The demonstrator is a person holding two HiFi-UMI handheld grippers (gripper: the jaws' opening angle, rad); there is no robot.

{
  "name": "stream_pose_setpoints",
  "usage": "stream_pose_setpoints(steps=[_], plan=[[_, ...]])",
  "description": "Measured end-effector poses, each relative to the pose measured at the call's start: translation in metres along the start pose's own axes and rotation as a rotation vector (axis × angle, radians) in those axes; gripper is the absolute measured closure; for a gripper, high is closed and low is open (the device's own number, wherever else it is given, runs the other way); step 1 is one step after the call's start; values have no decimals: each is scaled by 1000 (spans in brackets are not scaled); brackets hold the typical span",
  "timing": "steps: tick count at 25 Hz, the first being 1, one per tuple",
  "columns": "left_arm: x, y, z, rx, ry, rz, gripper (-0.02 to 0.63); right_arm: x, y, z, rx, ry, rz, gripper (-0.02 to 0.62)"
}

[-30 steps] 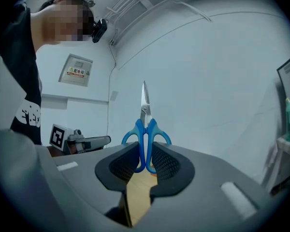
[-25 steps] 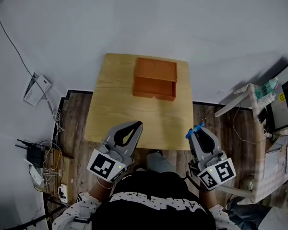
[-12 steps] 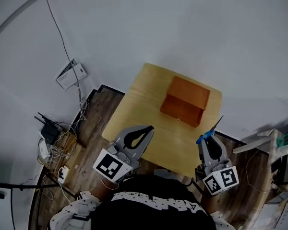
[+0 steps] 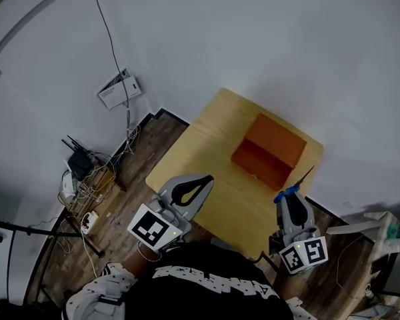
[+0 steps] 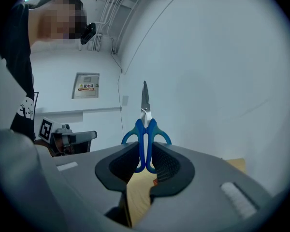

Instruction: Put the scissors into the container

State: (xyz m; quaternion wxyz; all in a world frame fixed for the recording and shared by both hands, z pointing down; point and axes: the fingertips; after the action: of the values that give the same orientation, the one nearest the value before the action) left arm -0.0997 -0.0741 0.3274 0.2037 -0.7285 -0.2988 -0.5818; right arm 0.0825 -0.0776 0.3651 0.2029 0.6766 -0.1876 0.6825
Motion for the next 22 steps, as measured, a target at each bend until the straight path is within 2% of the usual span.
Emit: stream_pose_setpoints(steps=[7,13,17,19,22], plan=[[-2,17,0,-60,20,69,606,6,3,22,-51,8,5,502],[5,25,14,-87,55,-13,606,18,4,36,-70,-3,-23,502],[2,25,5,-114,69,11,606,27,3,39,-61,5,-47,502],[5,27,3,-110,54,-6,606,31,1,41,-50,2,-58,502],[-2,32,-2,-85,32,32,606,37,3,44,-32,3,-72,502]])
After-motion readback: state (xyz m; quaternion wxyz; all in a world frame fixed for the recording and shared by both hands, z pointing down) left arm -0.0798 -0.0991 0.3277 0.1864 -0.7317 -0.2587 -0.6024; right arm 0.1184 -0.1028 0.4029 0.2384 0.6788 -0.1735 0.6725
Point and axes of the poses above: the fingertips, and each gripper's own axes: y forward along the fingers, z to its right, x out of its underside, and after that the axes turned 14 degrees about -y, right-handed
